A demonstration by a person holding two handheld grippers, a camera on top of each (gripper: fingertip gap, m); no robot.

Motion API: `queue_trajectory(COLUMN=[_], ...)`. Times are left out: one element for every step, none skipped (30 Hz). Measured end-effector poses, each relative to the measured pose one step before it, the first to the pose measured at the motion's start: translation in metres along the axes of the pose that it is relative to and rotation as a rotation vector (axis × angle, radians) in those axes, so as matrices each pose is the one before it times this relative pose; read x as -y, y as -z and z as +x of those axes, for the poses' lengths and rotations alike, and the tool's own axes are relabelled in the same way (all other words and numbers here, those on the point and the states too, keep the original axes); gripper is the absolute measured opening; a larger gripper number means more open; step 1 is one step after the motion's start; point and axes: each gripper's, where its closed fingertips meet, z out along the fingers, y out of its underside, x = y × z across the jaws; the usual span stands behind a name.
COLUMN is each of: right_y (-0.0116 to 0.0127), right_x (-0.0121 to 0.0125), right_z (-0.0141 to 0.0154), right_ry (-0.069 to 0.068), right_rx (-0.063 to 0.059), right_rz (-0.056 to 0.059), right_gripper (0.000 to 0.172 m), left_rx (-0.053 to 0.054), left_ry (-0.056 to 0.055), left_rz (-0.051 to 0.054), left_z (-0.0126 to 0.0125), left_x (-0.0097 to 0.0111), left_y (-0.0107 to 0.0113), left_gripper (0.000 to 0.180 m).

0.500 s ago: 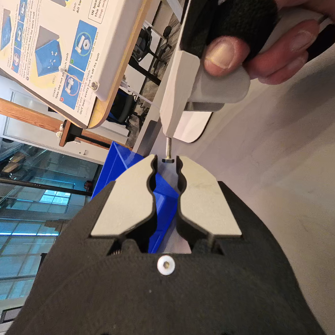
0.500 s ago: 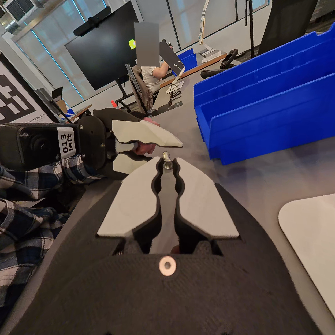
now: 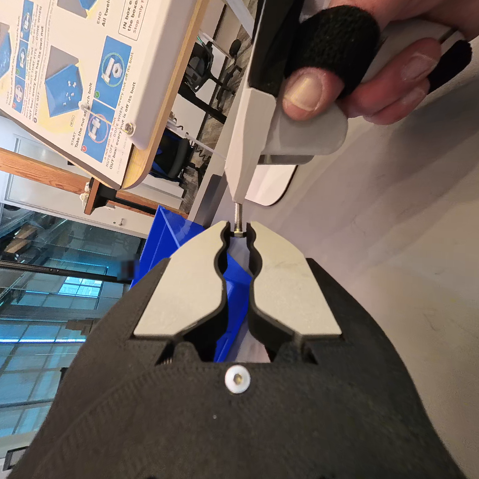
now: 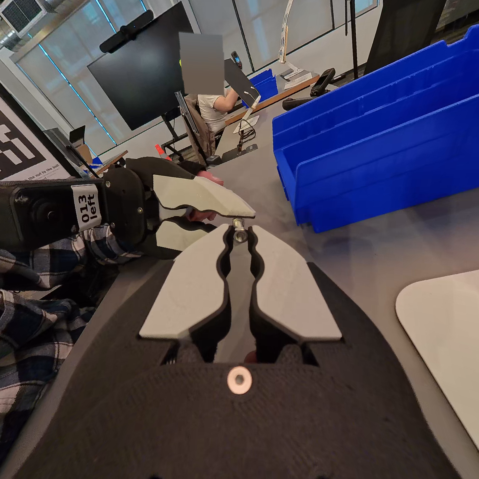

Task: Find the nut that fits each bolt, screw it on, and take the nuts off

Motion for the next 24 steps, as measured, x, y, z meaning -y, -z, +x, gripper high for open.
queue_trajectory(right_y=[-0.00011, 0.00005, -0.00003, -0.00009, -0.00013, -0.00018, -0.00026, -0.00019, 0.00001, 0.00023, 0.00033, 0.00042, 0.00078, 0.00074, 0.00049, 0.00052, 0.00040, 0.00042, 0.00050, 0.00084, 0.00076, 0.00031, 0.00009, 0.00032], right_x=[-0.00018, -0.00036, -0.00018, -0.00012, -0.00058, -0.00054, -0.00044, -0.00056, -0.00044, 0.00004, 0.00035, 0.00071, 0.00092, 0.00088, 0.00059, 0.00087, 0.00085, 0.00039, 0.00087, 0.00117, 0.00103, 0.00078, 0.00038, 0.00045], right_z=[0.00005, -0.00017, -0.00035, -0.00050, -0.00073, -0.00124, -0.00195, -0.00145, -0.00067, -0.00096, -0.00195, -0.00215, -0.00140, -0.00120, -0.00194, -0.00228, -0.00203, -0.00213, -0.00221, -0.00118, -0.00120, -0.00160, -0.00152, -0.00128], right_ry=[0.0029, 0.0073, 0.0133, 0.0224, 0.0333, 0.0398, 0.0421, 0.0403, 0.0359, 0.0341, 0.0331, 0.0310, 0.0293, 0.0302, 0.0365, 0.0436, 0.0461, 0.0468, 0.0485, 0.0478, 0.0457, 0.0460, 0.0534, 0.0569], right_rx=[0.0004, 0.0001, -0.0001, -0.0024, -0.0055, -0.0038, 0.0004, -0.0003, -0.0035, -0.0002, 0.0081, 0.0095, 0.0044, 0.0031, 0.0059, 0.0036, 0.0002, 0.0007, 0.0002, -0.0061, -0.0052, -0.0049, -0.0117, -0.0149], right_rz=[-0.0012, -0.0033, -0.0043, -0.0068, -0.0124, -0.0148, -0.0149, -0.0160, -0.0148, -0.0108, -0.0072, -0.0056, -0.0050, -0.0070, -0.0090, -0.0081, -0.0109, -0.0148, -0.0113, -0.0080, -0.0086, -0.0099, -0.0141, -0.0148], right_gripper=[0.011, 0.011, 0.011, 0.011, 0.011, 0.011, 0.011, 0.011, 0.011, 0.011, 0.011, 0.011, 0.011, 0.011, 0.011, 0.011, 0.011, 0.011, 0.011, 0.011, 0.011, 0.011, 0.011, 0.011], left_rx=[-0.0046, -0.0047, -0.0070, -0.0139, -0.0215, -0.0277, -0.0330, -0.0405, -0.0383, -0.0435, -0.0565, -0.0514, -0.0431, -0.0579, -0.0587, -0.0437, -0.0457, -0.0603, -0.0609, -0.0449, -0.0588, -0.0473, -0.0336, -0.0517], left_ry=[0.0038, 0.0016, 0.0033, 0.0099, 0.0167, 0.0174, 0.0201, 0.0378, 0.0486, 0.0435, 0.0438, 0.0447, 0.0374, 0.0419, 0.0443, 0.0338, 0.0357, 0.0429, 0.0424, 0.0414, 0.0501, 0.0348, 0.0246, 0.0327], left_rz=[0.0000, 0.0005, 0.0035, 0.0026, 0.0008, 0.0048, 0.0069, 0.0106, 0.0193, 0.0201, 0.0144, 0.0178, 0.0257, 0.0183, 0.0120, 0.0197, 0.0161, 0.0094, 0.0193, 0.0371, 0.0272, 0.0171, 0.0143, 0.0082], left_z=[0.00021, 0.00008, 0.00012, 0.00050, 0.00085, 0.00151, 0.00182, 0.00164, 0.00065, 0.00121, 0.00271, 0.00191, 0.00110, 0.00294, 0.00301, 0.00174, 0.00212, 0.00390, 0.00375, 0.00150, 0.00310, 0.00248, 0.00143, 0.00357], left_x=[-0.00006, -0.00012, 0.00024, 0.00004, -0.00037, -0.00019, -0.00021, 0.00005, 0.00074, 0.00097, 0.00081, 0.00153, 0.00247, 0.00179, 0.00101, 0.00177, 0.00117, 0.00015, 0.00103, 0.00288, 0.00153, 0.00036, -0.00016, -0.00116], left_y=[0.00000, 0.00022, 0.00034, 0.00027, 0.00019, 0.00020, 0.00038, 0.00044, 0.00098, 0.00088, 0.00083, 0.00127, 0.00189, 0.00144, 0.00111, 0.00123, 0.00075, 0.00008, 0.00044, 0.00125, 0.00078, -0.00001, -0.00045, -0.00059], left_gripper=[0.011, 0.011, 0.011, 0.011, 0.011, 0.011, 0.011, 0.011, 0.011, 0.011, 0.011, 0.011, 0.010, 0.010, 0.010, 0.010, 0.010, 0.010, 0.010, 0.010, 0.010, 0.010, 0.010, 0.010])
